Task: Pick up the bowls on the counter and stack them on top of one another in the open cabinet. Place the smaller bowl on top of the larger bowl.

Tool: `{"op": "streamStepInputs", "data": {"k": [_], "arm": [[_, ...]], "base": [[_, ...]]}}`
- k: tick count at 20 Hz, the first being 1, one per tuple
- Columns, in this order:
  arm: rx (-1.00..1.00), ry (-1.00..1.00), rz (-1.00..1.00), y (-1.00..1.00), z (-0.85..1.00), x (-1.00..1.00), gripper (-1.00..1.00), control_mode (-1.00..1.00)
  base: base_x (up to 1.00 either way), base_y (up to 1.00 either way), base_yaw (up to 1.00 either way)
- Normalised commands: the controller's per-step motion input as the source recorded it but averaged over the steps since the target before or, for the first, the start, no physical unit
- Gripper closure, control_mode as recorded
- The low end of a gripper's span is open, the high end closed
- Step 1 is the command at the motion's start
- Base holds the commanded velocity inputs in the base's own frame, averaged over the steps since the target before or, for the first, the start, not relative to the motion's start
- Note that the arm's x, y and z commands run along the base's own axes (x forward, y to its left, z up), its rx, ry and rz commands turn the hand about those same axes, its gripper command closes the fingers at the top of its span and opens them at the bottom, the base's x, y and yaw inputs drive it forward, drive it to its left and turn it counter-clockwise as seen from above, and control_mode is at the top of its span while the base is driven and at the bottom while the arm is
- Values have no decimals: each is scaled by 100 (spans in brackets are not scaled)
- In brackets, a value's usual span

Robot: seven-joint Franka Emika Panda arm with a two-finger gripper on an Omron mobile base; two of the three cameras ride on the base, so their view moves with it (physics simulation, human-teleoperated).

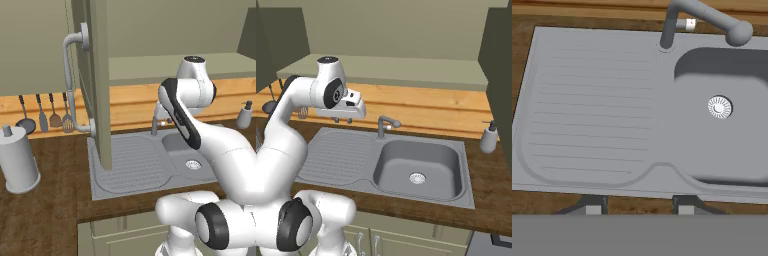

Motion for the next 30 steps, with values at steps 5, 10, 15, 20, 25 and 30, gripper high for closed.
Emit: {"op": "streamStepInputs", "data": {"k": [5,10,15,20,25,30], "arm": [[0,-5,0,-12,0,-11,-100,-100],[0,-15,0,-17,0,-24,-100,-100],[0,-3,0,0,0,-3,-100,-100],[0,0,0,0,0,-6,-100,100],[0,0,0,0,0,0,-100,100],[0,0,0,0,0,0,-100,100]], "base": [[0,0,0],[0,0,0],[0,0,0],[-57,-15,0],[-84,-35,0],[-74,-74,0]]}}
